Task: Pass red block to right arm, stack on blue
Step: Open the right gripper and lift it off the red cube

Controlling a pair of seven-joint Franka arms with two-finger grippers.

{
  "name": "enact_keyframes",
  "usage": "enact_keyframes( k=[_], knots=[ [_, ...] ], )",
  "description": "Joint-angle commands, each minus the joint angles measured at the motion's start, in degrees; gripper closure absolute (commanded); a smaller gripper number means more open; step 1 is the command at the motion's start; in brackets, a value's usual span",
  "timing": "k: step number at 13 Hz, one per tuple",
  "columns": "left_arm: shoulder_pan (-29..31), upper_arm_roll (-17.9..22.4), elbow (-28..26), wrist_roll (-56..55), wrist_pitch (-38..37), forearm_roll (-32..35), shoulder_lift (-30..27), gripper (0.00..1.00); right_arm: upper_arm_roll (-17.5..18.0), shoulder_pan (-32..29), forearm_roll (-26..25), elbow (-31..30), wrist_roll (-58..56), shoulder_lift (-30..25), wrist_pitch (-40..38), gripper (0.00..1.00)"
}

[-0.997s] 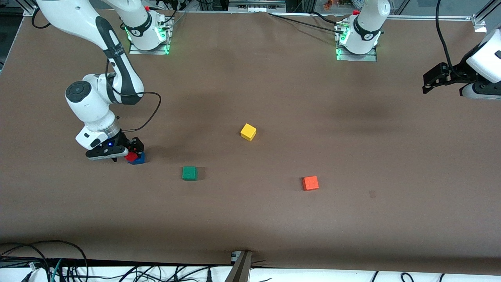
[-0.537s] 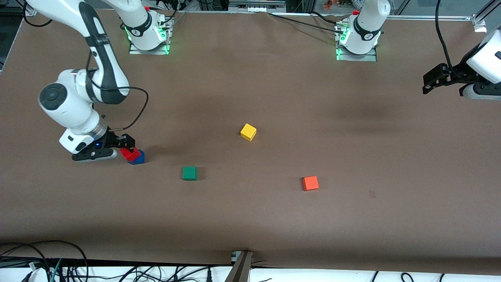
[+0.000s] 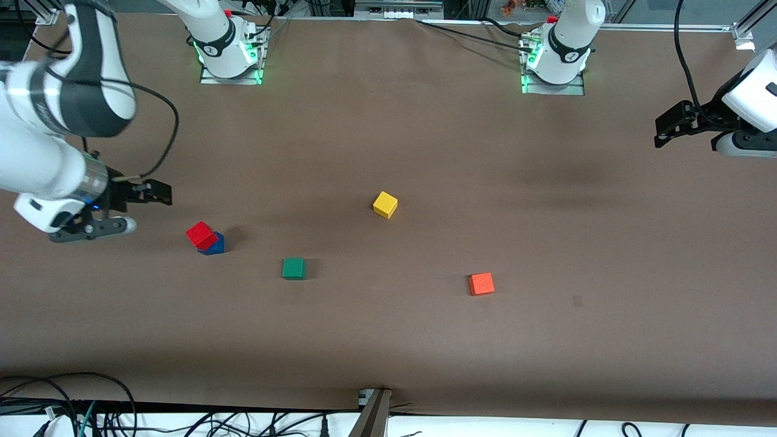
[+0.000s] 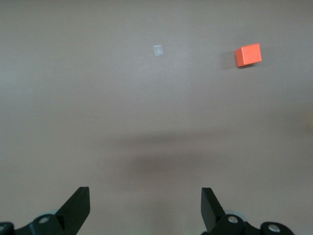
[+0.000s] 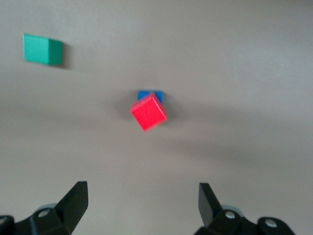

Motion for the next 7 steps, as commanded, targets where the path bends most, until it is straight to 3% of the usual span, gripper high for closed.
enact_keyframes(
  k=[1, 5, 7],
  knots=[
    [-0.38, 0.12, -0.62, -0.48, 0.40, 0.03, -0.61, 0.00, 0.09, -0.91, -2.04, 9.26, 0.19, 1.00, -11.53, 0.00],
    [-2.73, 1.52, -0.62, -0.48, 0.57, 0.03, -0.78, 0.00, 1.75, -5.65, -1.70, 9.12, -0.33, -4.00, -15.78, 0.00],
    [-8.17, 7.22, -0.62, -0.48, 0.48, 0.03, -0.78, 0.00, 5.78, -8.45, -1.78, 6.23, -0.07, -7.86, -16.84, 0.00]
  ],
)
